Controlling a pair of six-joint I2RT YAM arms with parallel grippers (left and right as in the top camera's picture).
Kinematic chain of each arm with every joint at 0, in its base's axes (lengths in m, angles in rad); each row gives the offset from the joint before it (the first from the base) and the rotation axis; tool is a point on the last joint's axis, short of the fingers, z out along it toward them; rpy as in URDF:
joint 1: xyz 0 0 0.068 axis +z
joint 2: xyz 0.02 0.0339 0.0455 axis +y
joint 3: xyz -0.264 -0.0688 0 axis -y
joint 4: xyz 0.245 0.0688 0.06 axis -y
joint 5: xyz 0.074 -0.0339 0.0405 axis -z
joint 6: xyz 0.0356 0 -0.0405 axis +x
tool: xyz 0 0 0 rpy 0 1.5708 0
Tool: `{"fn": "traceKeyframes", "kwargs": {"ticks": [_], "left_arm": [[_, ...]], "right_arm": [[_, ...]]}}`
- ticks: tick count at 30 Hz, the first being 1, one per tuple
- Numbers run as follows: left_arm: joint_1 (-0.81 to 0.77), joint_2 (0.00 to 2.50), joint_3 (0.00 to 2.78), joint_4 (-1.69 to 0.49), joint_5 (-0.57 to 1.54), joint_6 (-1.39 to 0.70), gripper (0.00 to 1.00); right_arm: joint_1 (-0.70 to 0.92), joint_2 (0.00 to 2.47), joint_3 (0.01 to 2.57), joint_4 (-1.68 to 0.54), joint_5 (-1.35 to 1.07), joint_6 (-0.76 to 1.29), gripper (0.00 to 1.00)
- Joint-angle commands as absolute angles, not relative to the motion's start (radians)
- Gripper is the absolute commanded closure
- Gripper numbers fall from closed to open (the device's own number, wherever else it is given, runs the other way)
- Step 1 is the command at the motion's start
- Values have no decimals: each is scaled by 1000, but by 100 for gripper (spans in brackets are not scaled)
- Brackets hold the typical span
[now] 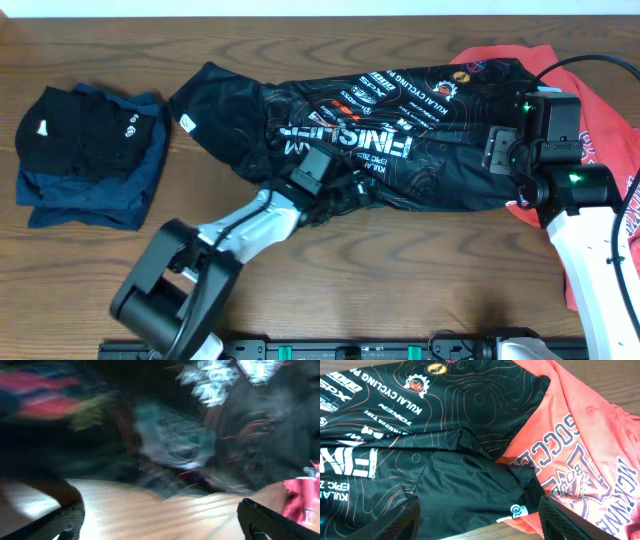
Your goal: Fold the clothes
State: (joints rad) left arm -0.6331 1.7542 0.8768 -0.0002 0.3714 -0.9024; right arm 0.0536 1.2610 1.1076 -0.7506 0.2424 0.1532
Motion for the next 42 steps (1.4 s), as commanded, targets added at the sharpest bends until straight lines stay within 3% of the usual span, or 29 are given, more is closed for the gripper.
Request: {"fn": "traceKeyframes", "kwargs": {"ticks": [1, 8, 10, 13, 14, 18, 22, 30, 35, 42], "left_arm": [[-677, 1808, 871, 65, 372, -945, 5], [-725, 1877, 871, 189, 315, -971, 27], [-726, 1891, 871, 201, 311, -971, 43], [-725, 1895, 871, 196, 279, -966, 85], [-725, 1895, 871, 197, 279, -954, 93], [-721, 1892, 871, 157, 279, -907, 94], [-675, 1838, 871, -23, 278, -830, 94], [-395, 1534, 871, -442, 141, -628, 94], [-214, 1425, 871, -471, 84, -513, 94], [-43, 1420, 871, -558, 79, -503, 94]], "right_arm": [[46, 1253, 1113, -752, 255, 168, 26], [46, 1253, 1113, -752, 254, 168, 26], [46, 1253, 1113, -752, 254, 168, 26], [46, 1253, 1113, -752, 255, 168, 26], [46, 1253, 1113, -753, 254, 168, 26], [46, 1253, 1113, -753, 255, 168, 25], [46, 1253, 1113, -756, 255, 168, 25], [33, 1253, 1113, -759, 255, 168, 24], [31, 1253, 1113, -775, 255, 167, 24], [25, 1253, 1113, -811, 262, 167, 24]]}}
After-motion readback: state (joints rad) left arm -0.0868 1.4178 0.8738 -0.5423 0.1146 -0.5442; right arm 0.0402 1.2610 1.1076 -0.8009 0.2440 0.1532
